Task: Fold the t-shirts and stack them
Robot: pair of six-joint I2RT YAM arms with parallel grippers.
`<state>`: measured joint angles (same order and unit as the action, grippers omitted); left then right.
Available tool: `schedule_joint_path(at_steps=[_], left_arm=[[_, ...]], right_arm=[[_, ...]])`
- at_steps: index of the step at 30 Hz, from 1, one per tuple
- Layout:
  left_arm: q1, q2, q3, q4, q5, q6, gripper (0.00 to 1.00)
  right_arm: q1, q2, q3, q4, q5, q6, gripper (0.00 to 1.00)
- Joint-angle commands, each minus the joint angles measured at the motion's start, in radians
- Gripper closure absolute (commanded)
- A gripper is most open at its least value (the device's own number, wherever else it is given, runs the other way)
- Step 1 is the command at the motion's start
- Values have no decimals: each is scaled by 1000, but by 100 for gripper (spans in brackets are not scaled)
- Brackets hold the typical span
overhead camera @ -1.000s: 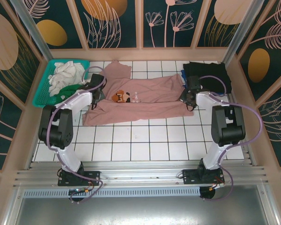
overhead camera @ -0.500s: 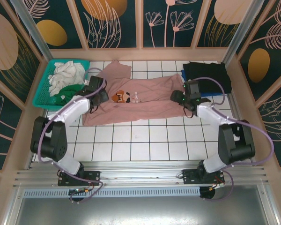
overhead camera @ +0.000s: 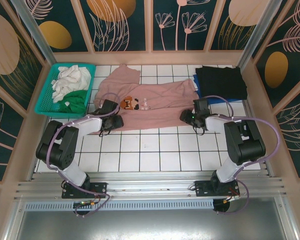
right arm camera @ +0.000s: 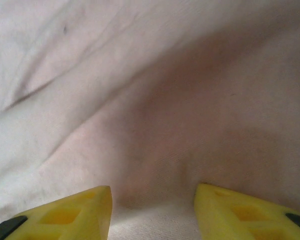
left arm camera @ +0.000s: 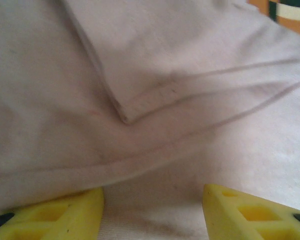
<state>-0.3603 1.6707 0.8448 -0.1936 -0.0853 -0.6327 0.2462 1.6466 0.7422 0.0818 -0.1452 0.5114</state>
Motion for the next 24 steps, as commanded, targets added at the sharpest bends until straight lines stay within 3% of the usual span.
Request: schedule_joint_path(at_steps=[1, 8, 12, 16, 18, 21, 24], left_arm=[[11, 33, -2, -101, -160, -14, 44], [85, -26, -60, -69, -92, 25, 49], [87, -143, -139, 98, 151, 144, 50], [87, -265, -211, 243, 413, 233, 41], [87, -311, -237, 298, 470, 240, 41], [85, -354, -279, 408, 580, 246, 40], [84, -345, -263, 387, 588, 286, 39]], right_arm=[[-37, -32, -70, -7, 9, 35, 53], [-78, -99, -125, -103, 58, 45, 60], [-79, -186, -165, -142, 61, 63, 61], [-78, -328, -210, -210, 93, 81, 61], [-77, -401, -210, -231, 111, 89, 62], [-34, -483, -222, -125, 125, 116, 62], [32, -409, -170, -41, 98, 104, 60]])
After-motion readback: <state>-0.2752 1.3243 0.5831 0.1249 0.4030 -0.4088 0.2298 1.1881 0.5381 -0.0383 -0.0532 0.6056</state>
